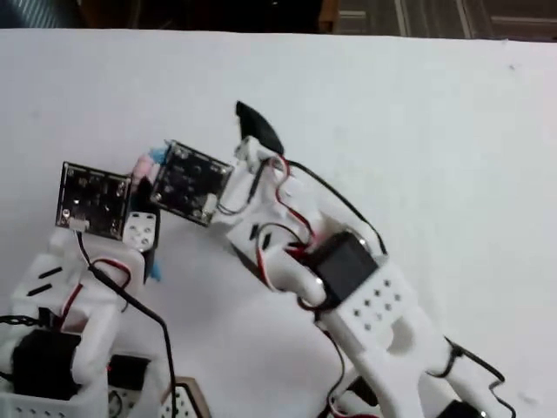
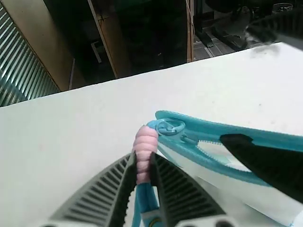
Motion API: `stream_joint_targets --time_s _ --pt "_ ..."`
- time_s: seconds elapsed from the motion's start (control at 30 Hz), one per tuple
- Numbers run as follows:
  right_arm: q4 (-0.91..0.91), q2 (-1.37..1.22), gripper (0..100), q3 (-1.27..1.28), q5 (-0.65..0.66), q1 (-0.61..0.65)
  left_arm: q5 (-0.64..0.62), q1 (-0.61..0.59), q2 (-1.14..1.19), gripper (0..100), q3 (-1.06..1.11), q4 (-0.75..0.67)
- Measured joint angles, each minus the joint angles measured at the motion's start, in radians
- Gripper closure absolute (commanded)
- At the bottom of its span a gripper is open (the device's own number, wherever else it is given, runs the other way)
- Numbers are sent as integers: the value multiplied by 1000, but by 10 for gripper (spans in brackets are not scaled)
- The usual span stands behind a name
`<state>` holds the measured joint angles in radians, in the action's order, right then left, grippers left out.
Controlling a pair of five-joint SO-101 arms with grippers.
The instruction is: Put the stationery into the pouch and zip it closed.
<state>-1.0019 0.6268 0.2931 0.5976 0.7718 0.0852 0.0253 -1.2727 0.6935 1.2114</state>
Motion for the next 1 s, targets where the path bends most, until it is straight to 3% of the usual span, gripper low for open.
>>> stream_joint_targets --time_s 0.57,0.77,1.0 --pt "-264 374 612 2 -15 -40 0 -5 2 976 3 -31" --pt "-348 428 612 25 -255 -11 0 -5 2 976 3 -31" --pt "-318 428 612 181 -486 161 0 -15 2 976 3 -31"
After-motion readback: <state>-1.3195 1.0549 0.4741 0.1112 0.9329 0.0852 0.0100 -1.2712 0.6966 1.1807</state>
